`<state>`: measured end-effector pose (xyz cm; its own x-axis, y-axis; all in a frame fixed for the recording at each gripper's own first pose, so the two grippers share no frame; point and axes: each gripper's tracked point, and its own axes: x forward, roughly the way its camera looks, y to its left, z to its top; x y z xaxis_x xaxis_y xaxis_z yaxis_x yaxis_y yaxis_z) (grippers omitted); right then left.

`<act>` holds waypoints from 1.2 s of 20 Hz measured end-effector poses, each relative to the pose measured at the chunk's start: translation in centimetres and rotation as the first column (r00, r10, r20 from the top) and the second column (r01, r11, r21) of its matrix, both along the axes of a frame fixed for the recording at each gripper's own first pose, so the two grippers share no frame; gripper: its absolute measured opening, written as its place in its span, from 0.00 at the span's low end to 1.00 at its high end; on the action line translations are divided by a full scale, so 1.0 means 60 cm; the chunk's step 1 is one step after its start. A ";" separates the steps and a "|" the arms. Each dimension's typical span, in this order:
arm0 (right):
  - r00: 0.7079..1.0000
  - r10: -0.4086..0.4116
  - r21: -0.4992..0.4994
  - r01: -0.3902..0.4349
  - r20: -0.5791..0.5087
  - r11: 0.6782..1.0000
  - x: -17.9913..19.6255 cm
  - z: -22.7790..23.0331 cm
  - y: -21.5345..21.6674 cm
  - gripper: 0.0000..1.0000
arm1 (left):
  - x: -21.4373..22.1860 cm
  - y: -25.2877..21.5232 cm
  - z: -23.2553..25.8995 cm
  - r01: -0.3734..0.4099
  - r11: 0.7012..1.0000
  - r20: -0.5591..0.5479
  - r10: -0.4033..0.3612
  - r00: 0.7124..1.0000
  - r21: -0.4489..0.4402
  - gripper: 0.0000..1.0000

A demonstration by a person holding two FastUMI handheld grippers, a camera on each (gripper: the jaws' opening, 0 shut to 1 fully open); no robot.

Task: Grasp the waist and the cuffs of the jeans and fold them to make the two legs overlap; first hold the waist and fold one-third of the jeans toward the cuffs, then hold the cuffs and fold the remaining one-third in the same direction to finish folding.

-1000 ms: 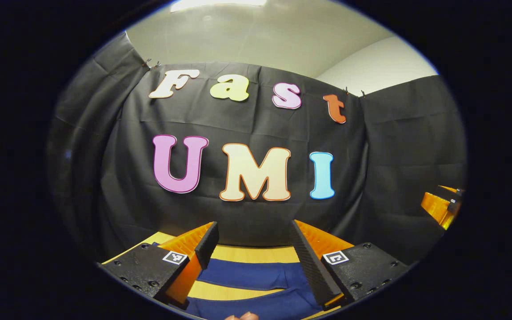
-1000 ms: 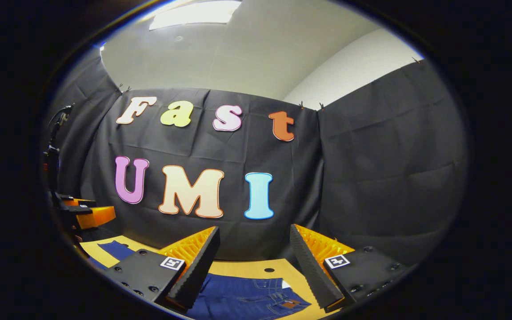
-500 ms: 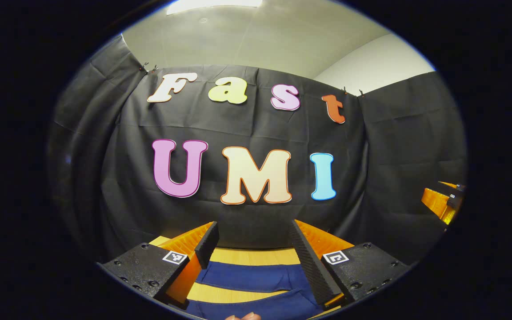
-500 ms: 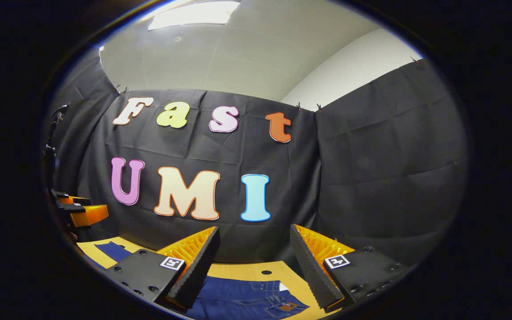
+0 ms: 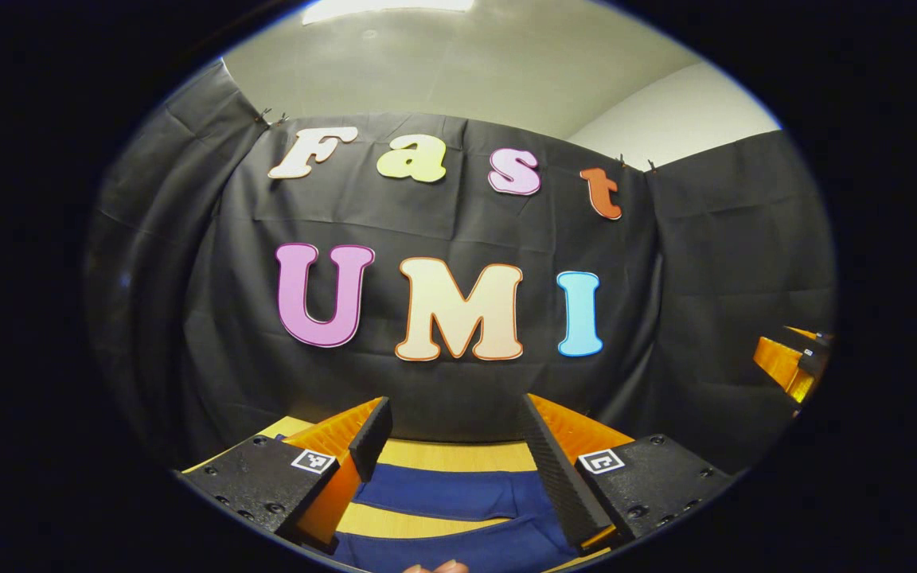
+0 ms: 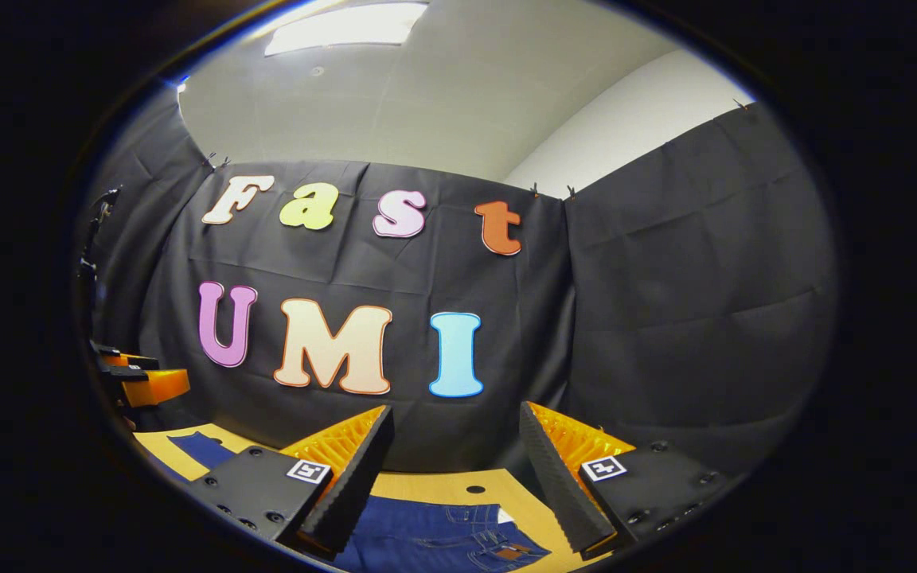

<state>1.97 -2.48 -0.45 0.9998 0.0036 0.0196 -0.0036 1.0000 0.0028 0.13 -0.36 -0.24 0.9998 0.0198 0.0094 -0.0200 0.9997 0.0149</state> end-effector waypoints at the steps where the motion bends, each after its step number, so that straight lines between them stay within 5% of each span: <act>1: 1.000 0.011 -0.003 -0.011 0.001 1.000 0.001 -0.003 -0.001 0.98 | 0.002 0.001 -0.002 -0.007 1.000 -0.003 0.007 1.000 0.004 0.93; 5: 0.997 0.077 -0.020 -0.077 0.000 0.997 0.021 -0.030 0.001 1.00 | -0.010 0.041 -0.008 -0.092 0.995 -0.009 0.092 0.996 0.035 0.95; 12: 0.979 0.191 0.034 -0.189 -0.069 0.981 0.052 -0.099 0.046 0.98 | -0.079 0.174 -0.004 -0.298 0.943 0.007 0.300 0.954 0.151 0.93; 18: 0.982 0.187 0.046 -0.186 -0.024 0.982 0.052 -0.073 0.111 0.98 | -0.125 0.299 -0.036 -0.314 0.887 -0.046 0.349 0.936 0.340 0.99; 21: 0.975 0.205 0.028 -0.204 -0.080 0.979 0.052 -0.105 0.143 0.98 | -0.149 0.332 -0.076 -0.247 0.830 -0.107 0.343 0.933 0.500 1.00; 24: 0.969 0.228 0.039 -0.226 -0.096 0.973 0.052 -0.111 0.168 1.00 | -0.169 0.348 -0.130 -0.170 0.813 -0.198 0.329 0.924 0.556 0.93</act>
